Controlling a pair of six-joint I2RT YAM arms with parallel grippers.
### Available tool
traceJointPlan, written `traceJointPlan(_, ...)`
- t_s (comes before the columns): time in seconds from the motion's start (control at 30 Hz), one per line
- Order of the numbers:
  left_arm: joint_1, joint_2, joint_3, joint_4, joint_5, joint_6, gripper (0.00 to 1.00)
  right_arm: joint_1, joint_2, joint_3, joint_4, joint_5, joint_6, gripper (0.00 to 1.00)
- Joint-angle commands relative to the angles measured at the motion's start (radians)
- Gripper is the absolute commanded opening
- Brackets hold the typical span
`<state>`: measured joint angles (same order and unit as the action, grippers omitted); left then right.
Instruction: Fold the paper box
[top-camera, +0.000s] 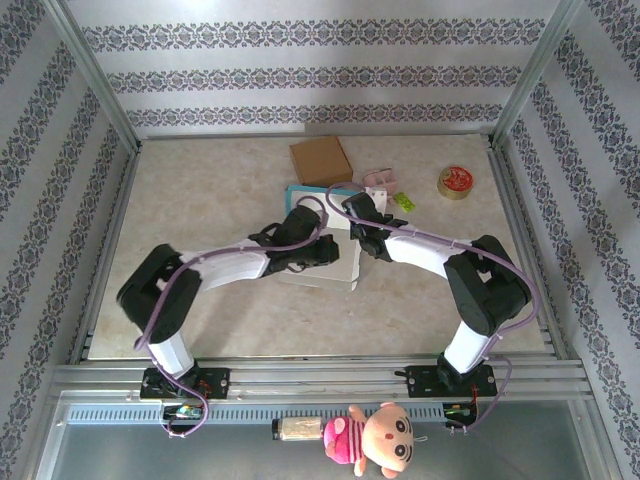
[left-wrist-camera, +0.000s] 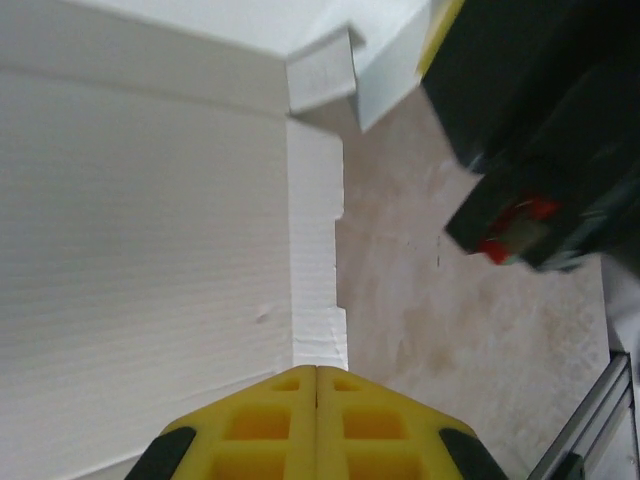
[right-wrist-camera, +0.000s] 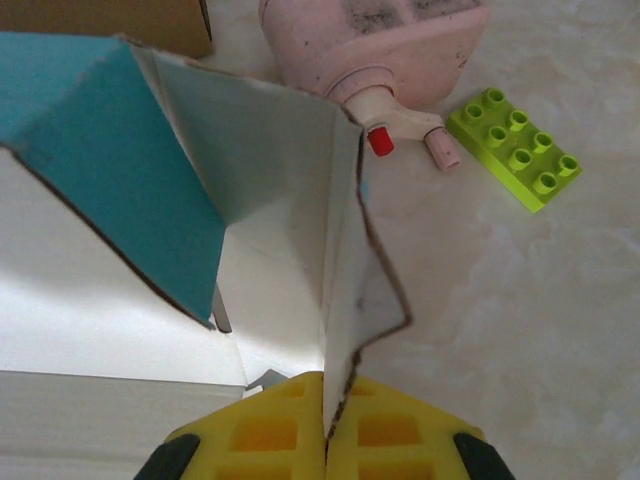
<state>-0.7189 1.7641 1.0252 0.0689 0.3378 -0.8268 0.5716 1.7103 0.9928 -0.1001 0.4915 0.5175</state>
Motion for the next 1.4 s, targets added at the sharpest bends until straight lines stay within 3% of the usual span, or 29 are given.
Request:
traceJointPlan(0.0, -0.007, 0.088, 0.040, 0.188, 0.059, -0.066, 0.00, -0.010, -0.037, -0.018, 0.017, -0.034, 0.010, 0.05)
traceJointPlan(0.2, -0.007, 0.236, 0.079, 0.267, 0.114, -0.030, 0.00, -0.013, -0.054, -0.013, 0.014, -0.059, 0.011, 0.06)
traceJointPlan(0.5, -0.002, 0.314, 0.107, 0.128, 0.048, 0.125, 0.00, -0.018, -0.065, 0.000, -0.020, -0.128, 0.087, 0.07)
traceJointPlan(1.07, 0.018, 0.363, 0.087, 0.216, 0.053, 0.087, 0.00, 0.003, -0.065, -0.026, -0.047, -0.224, 0.268, 0.07)
traceJointPlan(1.37, 0.022, 0.366, 0.087, 0.224, 0.060, 0.081, 0.00, 0.058, -0.028, -0.121, -0.026, -0.165, 0.287, 0.07)
